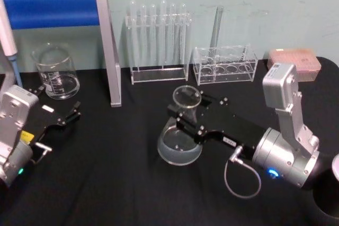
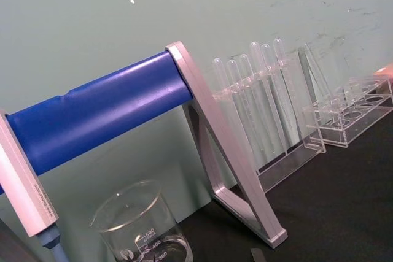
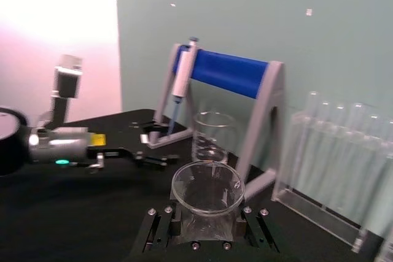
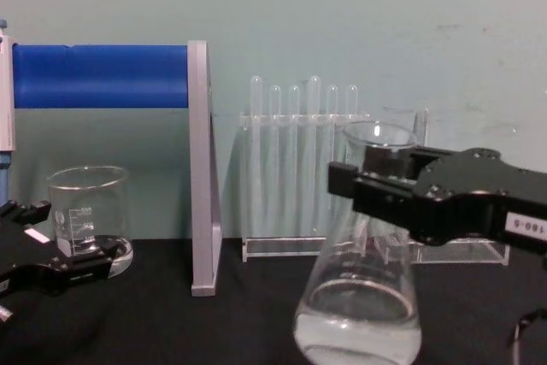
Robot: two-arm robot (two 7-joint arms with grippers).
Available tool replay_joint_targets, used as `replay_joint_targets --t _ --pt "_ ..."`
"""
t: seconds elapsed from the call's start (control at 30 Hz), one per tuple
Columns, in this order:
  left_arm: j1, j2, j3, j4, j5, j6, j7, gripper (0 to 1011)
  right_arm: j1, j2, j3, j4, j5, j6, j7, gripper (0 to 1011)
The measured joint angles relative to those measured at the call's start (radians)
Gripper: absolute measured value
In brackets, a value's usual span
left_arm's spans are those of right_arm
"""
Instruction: Grasp the erlenmeyer flask with one hand, shake it three times, then place it back.
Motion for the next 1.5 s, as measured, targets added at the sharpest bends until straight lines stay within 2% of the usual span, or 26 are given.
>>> replay_joint_targets --t 0.33,0.7,0.97,1.5 --pt "0.000 0.000 0.000 0.000 0.000 0.000 0.000 1001 -0.017 0.030 -0.041 -0.041 0.024 -0.002 0.033 449" --pt "0.000 0.000 0.000 0.000 0.000 0.000 0.000 1001 -0.004 0.033 -0.040 -0.026 0.031 -0.007 0.007 450" --pt "0.000 0.000 0.000 0.000 0.000 0.000 0.000 1001 0.025 0.011 -0.003 0.024 0.016 -0.010 -0.047 450" --pt "0.000 0.000 0.000 0.000 0.000 0.000 0.000 1001 0.069 -0.032 0.105 0.124 -0.024 -0.007 -0.133 449"
